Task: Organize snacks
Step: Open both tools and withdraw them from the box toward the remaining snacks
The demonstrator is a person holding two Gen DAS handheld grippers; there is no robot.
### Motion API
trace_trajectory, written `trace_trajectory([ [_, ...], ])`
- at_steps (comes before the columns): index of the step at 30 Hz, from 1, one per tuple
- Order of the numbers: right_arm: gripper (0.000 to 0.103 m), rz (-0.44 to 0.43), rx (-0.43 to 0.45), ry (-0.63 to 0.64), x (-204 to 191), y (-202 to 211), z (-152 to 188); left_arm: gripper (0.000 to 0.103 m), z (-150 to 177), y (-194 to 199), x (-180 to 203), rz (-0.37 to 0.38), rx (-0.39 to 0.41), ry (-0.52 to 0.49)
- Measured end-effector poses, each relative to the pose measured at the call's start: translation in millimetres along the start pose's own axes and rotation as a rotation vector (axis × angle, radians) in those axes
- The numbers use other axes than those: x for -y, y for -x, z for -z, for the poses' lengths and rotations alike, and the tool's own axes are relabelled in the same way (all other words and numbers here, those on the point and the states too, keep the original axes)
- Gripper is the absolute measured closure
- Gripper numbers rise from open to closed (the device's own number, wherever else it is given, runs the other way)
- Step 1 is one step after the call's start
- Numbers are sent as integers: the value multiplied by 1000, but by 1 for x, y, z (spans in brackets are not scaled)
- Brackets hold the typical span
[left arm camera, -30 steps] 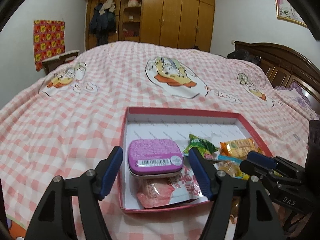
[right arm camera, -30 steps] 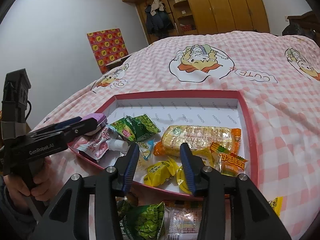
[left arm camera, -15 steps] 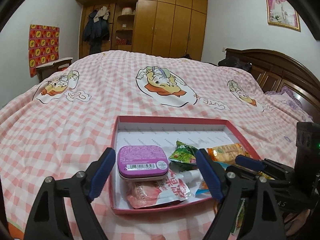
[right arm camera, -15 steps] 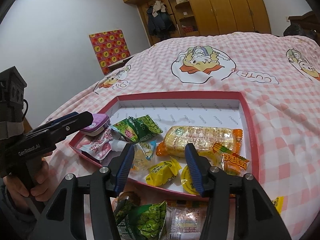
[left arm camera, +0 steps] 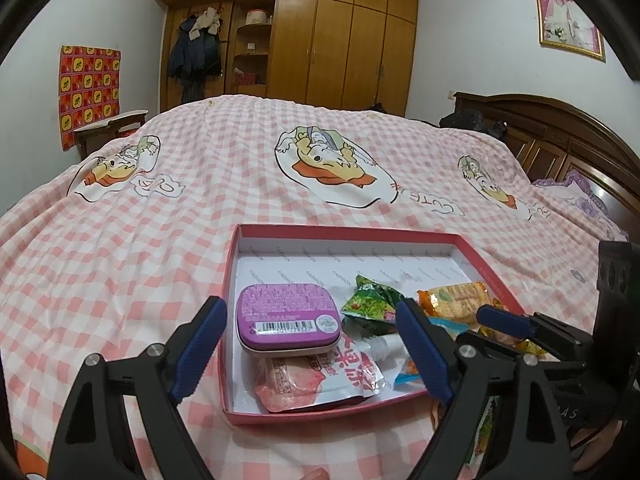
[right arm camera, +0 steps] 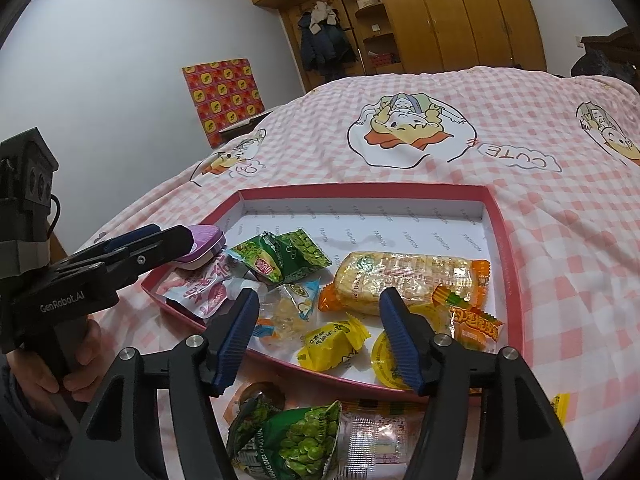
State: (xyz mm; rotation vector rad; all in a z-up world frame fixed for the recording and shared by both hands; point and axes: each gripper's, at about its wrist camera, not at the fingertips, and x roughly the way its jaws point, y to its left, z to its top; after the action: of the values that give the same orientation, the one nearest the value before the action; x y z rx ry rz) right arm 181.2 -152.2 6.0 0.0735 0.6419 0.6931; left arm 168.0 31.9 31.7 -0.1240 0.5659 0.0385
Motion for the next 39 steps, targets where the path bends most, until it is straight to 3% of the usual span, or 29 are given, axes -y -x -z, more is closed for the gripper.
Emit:
trace_trajectory([
  [16, 35, 10, 16, -4, 0, 5, -2, 14, 3, 1, 10, 27, -25, -18],
  [23, 34, 20, 23, 7, -1, 9, -2, 14, 3, 4, 18, 82, -53, -12],
  [39, 33, 37, 35, -12, 4, 23, 1, 14, 19, 16, 29, 73, -119, -12],
])
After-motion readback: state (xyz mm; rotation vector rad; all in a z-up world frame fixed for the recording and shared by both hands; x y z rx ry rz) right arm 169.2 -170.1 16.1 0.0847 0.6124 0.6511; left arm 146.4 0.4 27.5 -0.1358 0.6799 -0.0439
